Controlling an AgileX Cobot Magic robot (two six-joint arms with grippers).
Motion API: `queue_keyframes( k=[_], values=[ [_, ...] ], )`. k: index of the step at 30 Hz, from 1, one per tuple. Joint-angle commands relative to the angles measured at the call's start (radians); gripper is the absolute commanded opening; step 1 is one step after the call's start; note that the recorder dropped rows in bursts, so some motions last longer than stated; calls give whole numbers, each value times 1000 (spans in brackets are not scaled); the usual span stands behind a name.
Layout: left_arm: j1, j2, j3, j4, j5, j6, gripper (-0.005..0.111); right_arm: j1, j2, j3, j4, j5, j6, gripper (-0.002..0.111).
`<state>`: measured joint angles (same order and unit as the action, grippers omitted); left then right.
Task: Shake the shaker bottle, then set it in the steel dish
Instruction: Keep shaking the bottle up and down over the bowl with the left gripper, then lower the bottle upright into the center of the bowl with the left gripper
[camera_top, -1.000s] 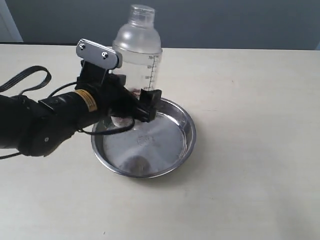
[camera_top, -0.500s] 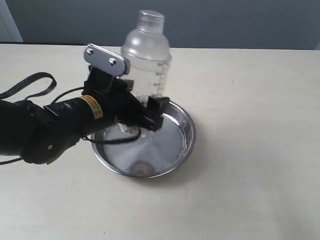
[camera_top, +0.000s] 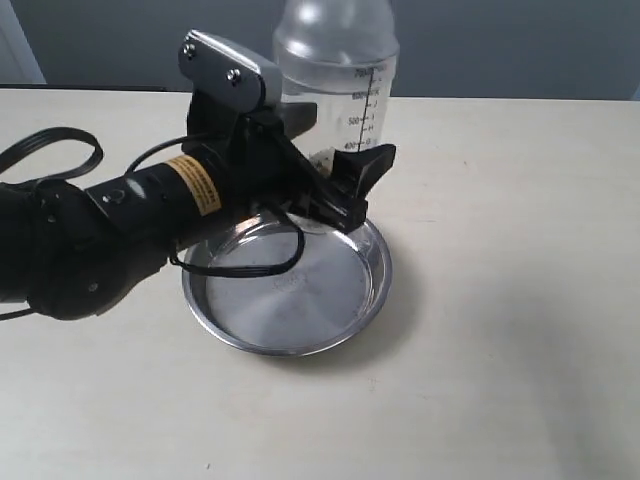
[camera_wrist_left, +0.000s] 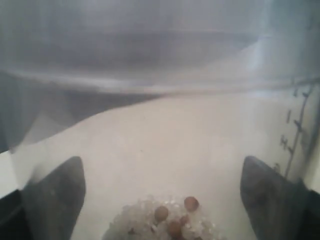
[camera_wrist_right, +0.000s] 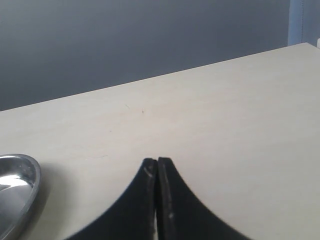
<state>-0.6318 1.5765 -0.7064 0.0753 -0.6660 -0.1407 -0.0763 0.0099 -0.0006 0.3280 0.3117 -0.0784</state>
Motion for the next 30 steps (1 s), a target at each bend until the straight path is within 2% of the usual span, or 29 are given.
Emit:
queue_keyframes(
  k=[1, 3, 5, 8, 10, 11, 12, 14, 15, 18, 19, 20, 26, 28, 30],
  values=[
    [-1, -5, -12, -3, 79, 31, 0, -3, -5, 1, -1, -5, -1, -1],
    [-1, 18, -1, -3, 141, 53, 0, -3, -5, 1, -1, -5, -1, -1],
    [-1, 69, 20, -32, 141, 51, 0, -3, -5, 1, -1, -5, -1, -1],
    [4, 110, 13, -34, 35, 60, 0, -3, -5, 1, -1, -5, -1, -1],
    [-9, 17, -52, 55, -1, 55, 0, -3, -5, 1, -1, -5, -1, -1],
    [-20, -79, -136, 59, 66, 55, 0, -3, -5, 1, -1, -5, -1, -1],
    [-20, -108, -153, 53, 123, 55, 0, -3, -5, 1, -1, -5, -1, -1],
    [3, -75, -117, 20, 221, 69, 0, -3, -5, 1, -1, -5, -1, -1],
    [17, -34, -79, 0, 219, 72, 0, -3, -5, 1, -1, -5, -1, -1],
    [38, 98, 43, -75, 80, 22, 0, -3, -5, 1, -1, -5, -1, -1],
    [29, 121, 87, -8, -52, -33, 0, -3, -5, 1, -1, -5, -1, -1],
    [29, 121, 89, 28, -89, -50, 0, -3, -5, 1, -1, -5, -1, -1],
    [27, 124, 84, 98, -130, -67, 0, -3, -5, 1, -1, -5, -1, -1],
    [27, 124, 84, 100, -189, -92, 0, -3, -5, 1, -1, -5, -1, -1],
    [27, 124, 84, 168, -281, -179, 0, -3, -5, 1, -1, -5, 1, -1]
  ],
)
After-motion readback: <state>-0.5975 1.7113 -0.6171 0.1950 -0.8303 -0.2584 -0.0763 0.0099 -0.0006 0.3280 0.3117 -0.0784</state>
